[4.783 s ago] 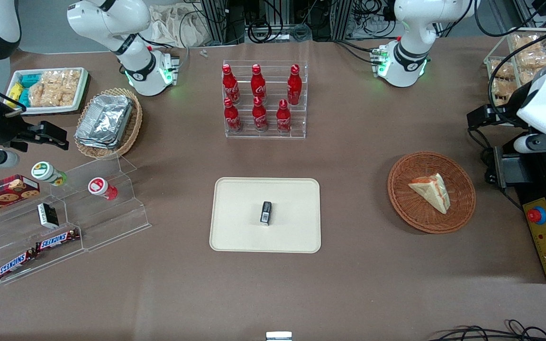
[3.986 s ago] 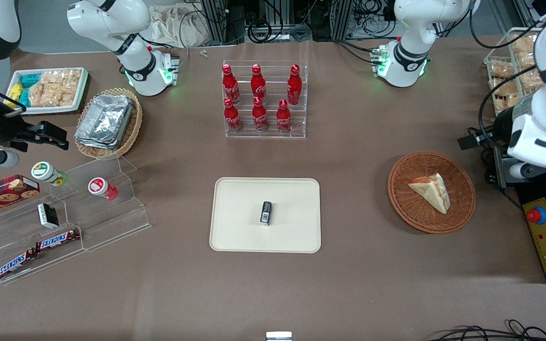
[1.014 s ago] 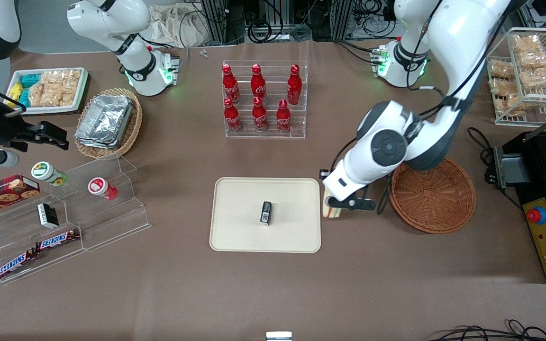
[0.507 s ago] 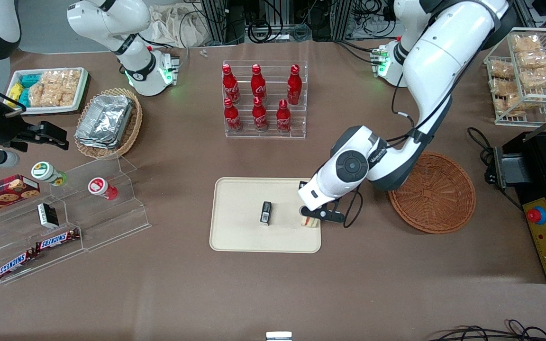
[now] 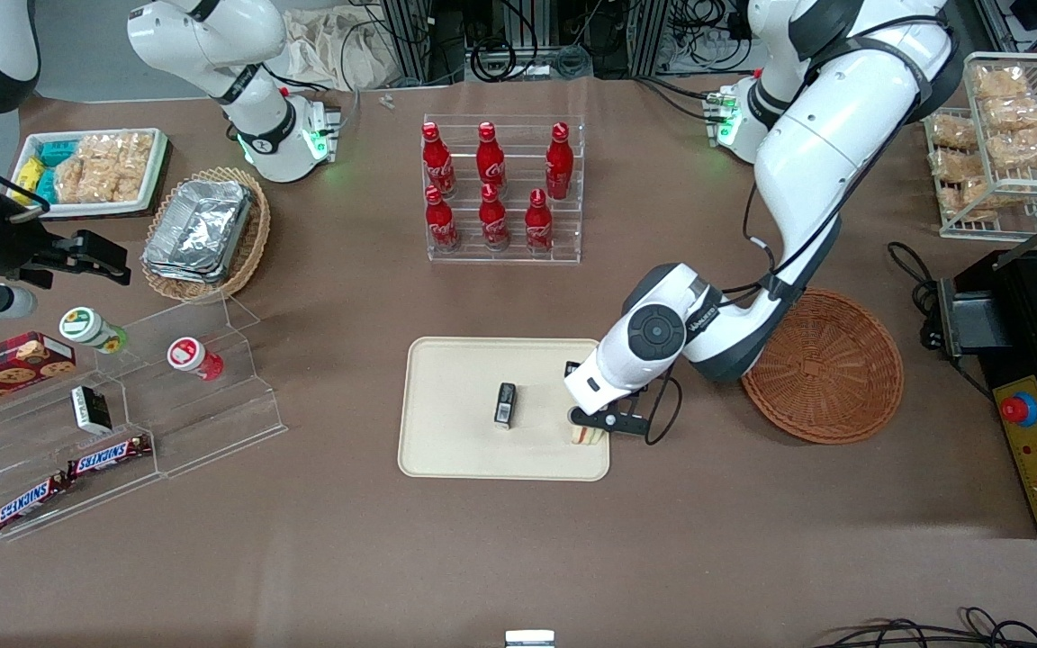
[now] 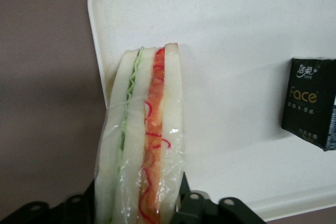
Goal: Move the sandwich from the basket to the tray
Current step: 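Lower the sandwich onto the tray beside the black box and release it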
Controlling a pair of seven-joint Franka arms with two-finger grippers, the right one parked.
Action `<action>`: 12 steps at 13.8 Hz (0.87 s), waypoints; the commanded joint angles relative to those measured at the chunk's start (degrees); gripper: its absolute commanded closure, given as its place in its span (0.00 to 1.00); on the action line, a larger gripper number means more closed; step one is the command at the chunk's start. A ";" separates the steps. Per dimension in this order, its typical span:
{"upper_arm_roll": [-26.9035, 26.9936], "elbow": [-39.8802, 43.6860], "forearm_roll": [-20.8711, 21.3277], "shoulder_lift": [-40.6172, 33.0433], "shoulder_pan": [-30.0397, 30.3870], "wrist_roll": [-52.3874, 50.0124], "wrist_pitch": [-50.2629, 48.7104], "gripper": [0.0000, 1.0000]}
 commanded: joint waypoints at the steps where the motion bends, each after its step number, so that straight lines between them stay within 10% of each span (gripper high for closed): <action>1: 0.05 2.00 1.61 -0.31 -0.65 -5.62 -0.15 0.00; 6: 3.72 3.23 -0.05 -11.71 0.05 -6.43 -5.31 0.00; 12: 14.43 3.40 -16.73 -26.66 -0.03 9.18 -23.40 0.00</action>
